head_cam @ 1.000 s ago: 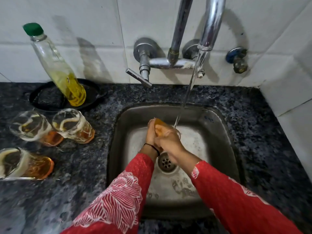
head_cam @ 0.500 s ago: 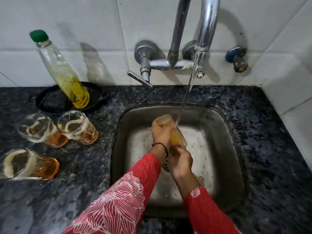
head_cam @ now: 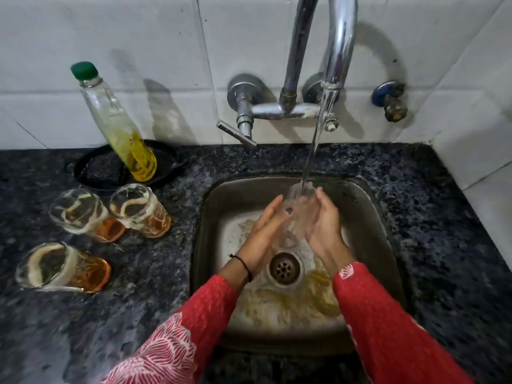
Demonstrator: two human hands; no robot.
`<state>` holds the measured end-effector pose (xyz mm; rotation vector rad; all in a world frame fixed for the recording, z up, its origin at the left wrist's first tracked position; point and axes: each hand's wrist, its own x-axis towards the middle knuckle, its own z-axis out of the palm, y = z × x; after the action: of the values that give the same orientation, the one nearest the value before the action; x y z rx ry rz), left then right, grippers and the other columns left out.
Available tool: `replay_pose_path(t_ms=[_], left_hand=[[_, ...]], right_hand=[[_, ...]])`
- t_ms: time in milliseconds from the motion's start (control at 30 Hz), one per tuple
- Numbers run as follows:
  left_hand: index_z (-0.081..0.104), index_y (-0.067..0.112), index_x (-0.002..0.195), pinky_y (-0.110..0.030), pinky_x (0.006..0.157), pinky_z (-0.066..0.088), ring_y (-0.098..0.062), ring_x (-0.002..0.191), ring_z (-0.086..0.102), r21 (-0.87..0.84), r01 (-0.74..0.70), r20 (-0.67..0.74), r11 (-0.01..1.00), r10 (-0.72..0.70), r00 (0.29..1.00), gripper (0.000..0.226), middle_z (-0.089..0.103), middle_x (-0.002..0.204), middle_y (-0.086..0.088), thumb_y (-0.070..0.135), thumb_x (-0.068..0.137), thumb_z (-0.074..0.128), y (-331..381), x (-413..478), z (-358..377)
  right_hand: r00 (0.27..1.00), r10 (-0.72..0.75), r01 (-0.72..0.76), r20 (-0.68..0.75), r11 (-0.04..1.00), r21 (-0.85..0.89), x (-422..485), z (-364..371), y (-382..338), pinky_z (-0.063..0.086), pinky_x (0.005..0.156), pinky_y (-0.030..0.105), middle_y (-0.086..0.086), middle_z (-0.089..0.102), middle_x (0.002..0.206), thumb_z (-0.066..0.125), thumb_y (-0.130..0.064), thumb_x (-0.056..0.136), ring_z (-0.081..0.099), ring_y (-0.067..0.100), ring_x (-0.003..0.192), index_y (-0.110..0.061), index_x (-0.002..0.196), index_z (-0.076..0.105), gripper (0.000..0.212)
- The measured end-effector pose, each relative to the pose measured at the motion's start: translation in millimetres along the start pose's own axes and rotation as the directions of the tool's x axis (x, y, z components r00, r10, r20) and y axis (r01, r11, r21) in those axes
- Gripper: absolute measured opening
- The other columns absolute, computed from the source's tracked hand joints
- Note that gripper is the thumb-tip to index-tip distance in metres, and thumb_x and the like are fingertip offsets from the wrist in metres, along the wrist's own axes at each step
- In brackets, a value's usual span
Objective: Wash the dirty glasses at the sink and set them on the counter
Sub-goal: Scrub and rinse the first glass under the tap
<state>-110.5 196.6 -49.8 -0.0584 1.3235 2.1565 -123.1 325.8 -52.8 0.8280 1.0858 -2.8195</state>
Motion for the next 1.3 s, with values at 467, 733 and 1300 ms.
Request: replay_pose_path(t_ms=[467,733,1300], left_hand=[[0.055,0.022,0.112,-0.019,0.072,0.053,-0.005,0.087,0.065,0.389,-0.016,0.051,0.921,-0.004,0.999,0.033,0.065,0.104,0.001,0.023,0.083,0.070,26.3,-5.7,0.8],[0.042,0.021,0.127,-0.021,0.075,0.050,-0.006,0.090,0.061,0.628,-0.005,0.029,0.778,-0.016,0.999,0.057,0.060,0.112,0.001,0.020,0.079,0.074,23.8,-2.1,4.5],[0.045,0.015,0.125,-0.037,0.089,0.054,-0.016,0.101,0.064,0.425,0.008,-0.025,0.905,0.003,1.000,0.072,0.063,0.116,-0.005,0.039,0.066,0.078,33.9,1.9,-2.2]], right_hand=[[0.925,-0.075,0.362,0.373,0.477,-0.801,-25.5,41.6,-57.5,0.046,0.061,0.021,0.001,0.062,0.062,0.058,-0.010,0.091,0.055,0.006,0.053,-0.012,0.070,0.064,0.022],[0.973,-0.060,0.228,0.222,0.138,-0.964,-24.7,47.8,-45.2,0.042,0.051,0.014,0.004,0.062,0.061,0.059,-0.021,0.091,0.055,0.011,0.054,-0.011,0.066,0.063,0.027],[0.944,-0.091,0.323,0.317,0.454,-0.830,-22.0,46.1,-40.8,0.049,0.061,0.020,-0.002,0.061,0.054,0.060,-0.017,0.092,0.055,0.003,0.050,-0.009,0.067,0.064,0.026]])
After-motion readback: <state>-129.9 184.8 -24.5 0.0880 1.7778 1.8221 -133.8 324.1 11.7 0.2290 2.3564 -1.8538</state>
